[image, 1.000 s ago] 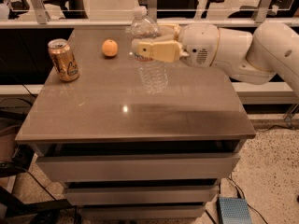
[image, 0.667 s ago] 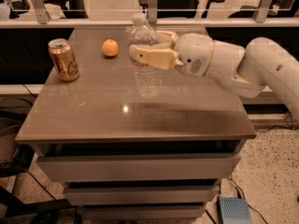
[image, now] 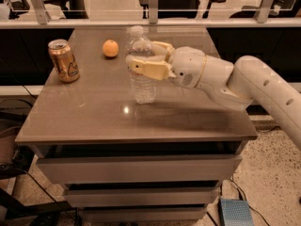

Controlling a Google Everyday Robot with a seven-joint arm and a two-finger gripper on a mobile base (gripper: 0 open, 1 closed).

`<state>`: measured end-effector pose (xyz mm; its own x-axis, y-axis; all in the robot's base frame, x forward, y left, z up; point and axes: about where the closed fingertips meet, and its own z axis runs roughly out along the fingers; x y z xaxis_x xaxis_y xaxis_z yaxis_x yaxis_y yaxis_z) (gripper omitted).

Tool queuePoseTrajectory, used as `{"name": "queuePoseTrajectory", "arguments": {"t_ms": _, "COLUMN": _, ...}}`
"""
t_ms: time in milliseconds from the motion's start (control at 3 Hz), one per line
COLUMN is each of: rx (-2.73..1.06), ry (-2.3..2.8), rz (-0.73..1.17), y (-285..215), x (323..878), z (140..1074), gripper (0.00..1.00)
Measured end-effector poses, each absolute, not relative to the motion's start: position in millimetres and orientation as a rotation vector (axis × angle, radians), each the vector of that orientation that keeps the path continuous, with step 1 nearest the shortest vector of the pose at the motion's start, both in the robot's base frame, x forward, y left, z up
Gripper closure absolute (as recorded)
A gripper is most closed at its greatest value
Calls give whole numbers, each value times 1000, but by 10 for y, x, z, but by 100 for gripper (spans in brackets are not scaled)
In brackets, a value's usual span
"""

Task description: Place water bottle upright

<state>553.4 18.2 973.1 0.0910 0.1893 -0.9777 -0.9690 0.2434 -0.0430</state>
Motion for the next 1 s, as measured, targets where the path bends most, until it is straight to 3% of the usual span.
{"name": "queuePoseTrajectory", "arguments": {"t_ms": 667, "rx": -885, "ry": 1116, "rz": 1061, "y": 131, "x": 5516, "z": 9467, "gripper": 100}}
{"name": "queuePoseTrajectory", "arguments": {"t_ms": 1000, "rx": -872, "ry": 1125, "rz": 1052, "y": 75, "x": 5491, "z": 9407, "gripper": 82}}
